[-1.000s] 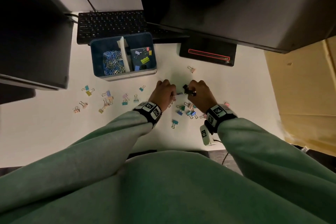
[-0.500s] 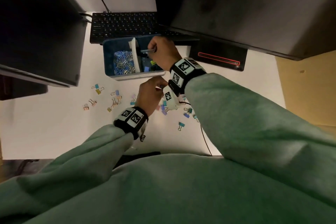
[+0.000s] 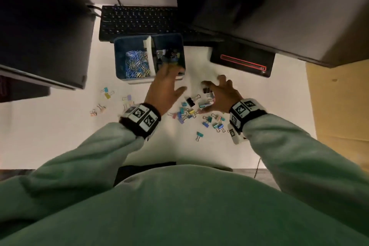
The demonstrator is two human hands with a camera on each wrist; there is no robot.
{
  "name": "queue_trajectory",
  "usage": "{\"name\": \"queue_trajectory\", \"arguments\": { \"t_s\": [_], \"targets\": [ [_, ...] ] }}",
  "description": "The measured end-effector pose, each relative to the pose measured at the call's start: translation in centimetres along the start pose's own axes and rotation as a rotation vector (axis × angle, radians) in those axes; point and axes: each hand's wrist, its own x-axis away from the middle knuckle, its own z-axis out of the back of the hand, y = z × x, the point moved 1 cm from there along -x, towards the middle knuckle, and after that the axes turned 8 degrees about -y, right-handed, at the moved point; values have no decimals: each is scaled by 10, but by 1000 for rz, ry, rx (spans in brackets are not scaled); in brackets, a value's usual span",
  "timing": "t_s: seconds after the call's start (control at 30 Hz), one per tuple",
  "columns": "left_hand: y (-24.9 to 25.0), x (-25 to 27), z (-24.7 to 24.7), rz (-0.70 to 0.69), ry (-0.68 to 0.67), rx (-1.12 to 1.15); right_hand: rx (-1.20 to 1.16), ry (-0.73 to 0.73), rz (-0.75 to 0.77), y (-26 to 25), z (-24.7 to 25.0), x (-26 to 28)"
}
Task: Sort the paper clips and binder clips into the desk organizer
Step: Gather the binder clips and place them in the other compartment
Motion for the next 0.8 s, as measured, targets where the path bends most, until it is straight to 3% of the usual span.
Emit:
{"name": "queue_trajectory", "arguments": {
  "t_s": [0.1, 0.17, 0.33, 0.57, 0.7, 0.8],
  "targets": [
    [-10, 38, -45, 146, -376, -103, 79, 57, 70, -12, -27, 1],
    [-16, 48, -66, 206, -461, -150, 33, 128, 97, -18, -39, 0],
    [-10, 37, -79, 199, -373, -129, -86, 179, 198, -19, -56, -3],
    [-17, 34, -77, 163, -365, -27, -343, 142, 165, -3, -50, 7],
    [-19, 37, -76, 146, -292, -36, -509, 167, 177, -6, -25, 15],
    [-23, 37, -77, 150, -281, -47, -745, 98, 338, -36, 13, 18]
  ]
}}
